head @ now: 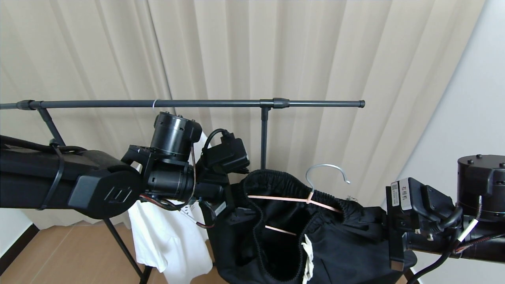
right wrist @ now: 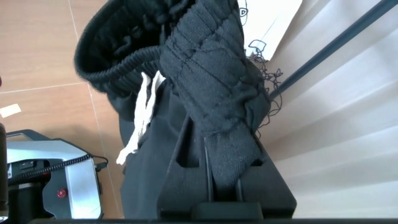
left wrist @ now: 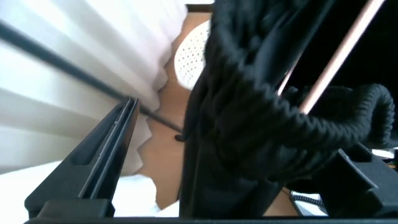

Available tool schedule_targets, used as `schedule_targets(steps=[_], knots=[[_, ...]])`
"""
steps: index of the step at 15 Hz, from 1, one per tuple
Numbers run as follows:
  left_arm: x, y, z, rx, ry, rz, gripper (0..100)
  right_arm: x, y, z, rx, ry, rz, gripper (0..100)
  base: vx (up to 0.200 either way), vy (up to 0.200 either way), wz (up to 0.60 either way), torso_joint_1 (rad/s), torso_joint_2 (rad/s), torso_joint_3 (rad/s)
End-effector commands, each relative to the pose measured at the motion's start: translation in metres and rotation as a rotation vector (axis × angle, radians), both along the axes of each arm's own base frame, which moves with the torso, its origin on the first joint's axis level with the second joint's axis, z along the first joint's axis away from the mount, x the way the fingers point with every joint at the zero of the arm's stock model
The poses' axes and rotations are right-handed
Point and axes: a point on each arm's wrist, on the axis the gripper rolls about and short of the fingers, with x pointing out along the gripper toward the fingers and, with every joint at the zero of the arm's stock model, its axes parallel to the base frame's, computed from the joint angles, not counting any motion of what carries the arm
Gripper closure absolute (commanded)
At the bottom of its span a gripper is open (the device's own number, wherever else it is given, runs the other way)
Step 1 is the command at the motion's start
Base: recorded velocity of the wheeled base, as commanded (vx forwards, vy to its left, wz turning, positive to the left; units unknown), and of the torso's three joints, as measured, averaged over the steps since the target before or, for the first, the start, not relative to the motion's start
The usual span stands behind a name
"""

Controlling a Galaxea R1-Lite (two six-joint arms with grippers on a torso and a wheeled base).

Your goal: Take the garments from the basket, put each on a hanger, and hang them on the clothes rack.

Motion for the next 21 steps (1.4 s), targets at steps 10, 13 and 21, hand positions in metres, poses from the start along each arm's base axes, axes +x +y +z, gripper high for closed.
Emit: schedule_targets(steps=[10,13,21], knots=[[-0.004,-0.010,-0.013,-0.003,0.075,-0.033,100,0.000,0.002,0.002,0.031,-0.033,0.024,100,0.000,0.000,0.00,0.000,0.00,0.000],[-0.007,-0.009,-0.011,-0.009,0.084,-0.023,100,0.000,0.002,0.003,0.031,-0.034,0.024,100,0.000,0.000,0.00,0.000,0.00,0.000],[-0.018,0.001,0.001,-0.038,0.093,0.033,100,0.002,0.004,0.005,0.052,-0.005,-0.006,0,0.000,0.000,0.00,0.000,0.00,0.000]])
